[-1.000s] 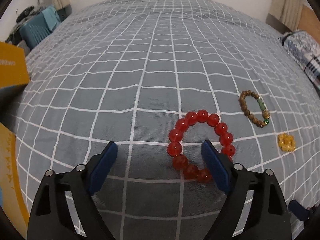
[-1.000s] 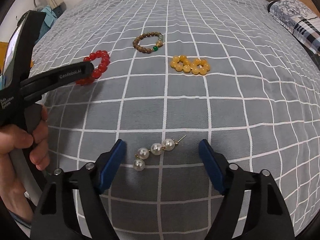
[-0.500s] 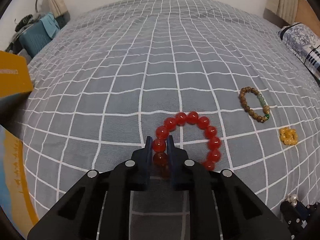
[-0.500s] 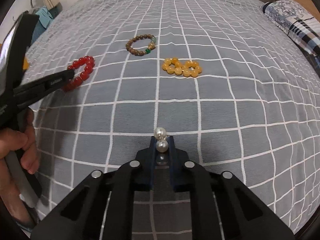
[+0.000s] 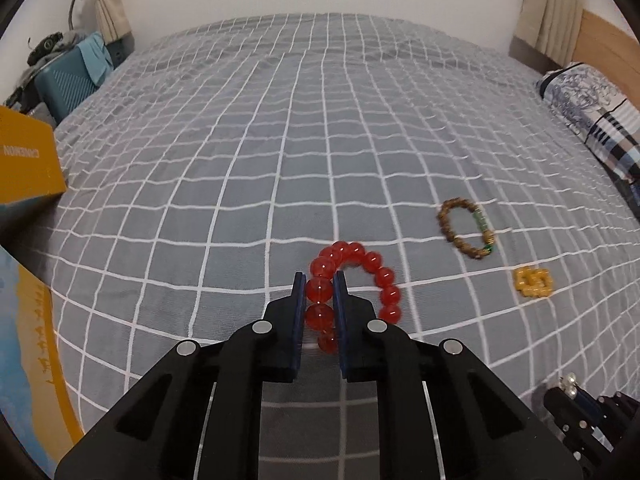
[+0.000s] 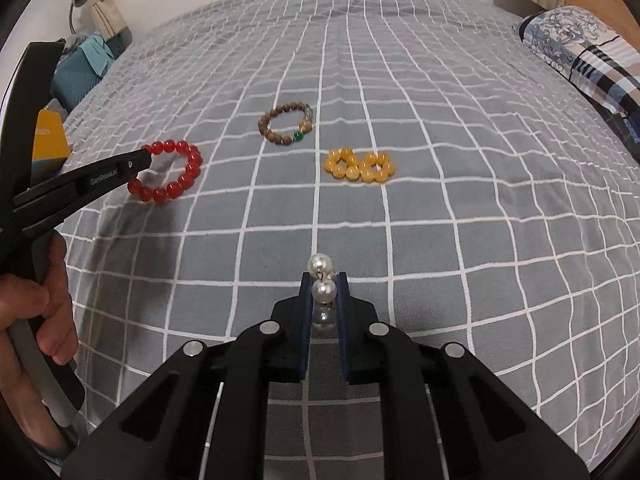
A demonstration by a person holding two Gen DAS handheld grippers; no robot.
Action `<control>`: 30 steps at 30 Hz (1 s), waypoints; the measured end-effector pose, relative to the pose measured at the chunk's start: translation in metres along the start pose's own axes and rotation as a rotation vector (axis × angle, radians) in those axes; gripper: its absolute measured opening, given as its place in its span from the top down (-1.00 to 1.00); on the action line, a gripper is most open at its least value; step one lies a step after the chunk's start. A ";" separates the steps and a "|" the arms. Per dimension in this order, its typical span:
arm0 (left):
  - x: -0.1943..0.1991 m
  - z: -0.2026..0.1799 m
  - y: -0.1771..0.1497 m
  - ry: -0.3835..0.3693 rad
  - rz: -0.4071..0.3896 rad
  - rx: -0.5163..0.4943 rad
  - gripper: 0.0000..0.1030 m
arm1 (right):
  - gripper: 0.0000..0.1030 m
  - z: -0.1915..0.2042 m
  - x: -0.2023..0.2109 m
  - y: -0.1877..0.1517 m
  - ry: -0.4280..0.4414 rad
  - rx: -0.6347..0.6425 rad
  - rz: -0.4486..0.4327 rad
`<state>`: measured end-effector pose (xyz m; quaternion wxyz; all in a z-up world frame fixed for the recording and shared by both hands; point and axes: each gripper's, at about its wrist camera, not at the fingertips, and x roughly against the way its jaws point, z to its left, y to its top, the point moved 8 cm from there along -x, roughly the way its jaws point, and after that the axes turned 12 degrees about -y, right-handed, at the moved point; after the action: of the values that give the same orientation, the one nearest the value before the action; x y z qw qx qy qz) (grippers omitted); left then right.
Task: Organize jewelry
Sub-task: 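Grasp the red bead bracelet with left tool while right tool grasps the pearl earring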
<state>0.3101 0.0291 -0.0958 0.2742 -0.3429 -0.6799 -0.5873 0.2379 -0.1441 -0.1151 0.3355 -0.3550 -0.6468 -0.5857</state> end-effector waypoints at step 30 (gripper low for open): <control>0.090 -0.023 0.009 -0.045 -0.189 -0.057 0.75 | 0.79 -0.002 0.047 0.020 -0.109 0.002 -0.240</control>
<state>0.2614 0.0198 -0.0172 0.1921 -0.2980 -0.6982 -0.6219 0.2301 -0.1418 -0.0646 0.2276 -0.3061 -0.7026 -0.6007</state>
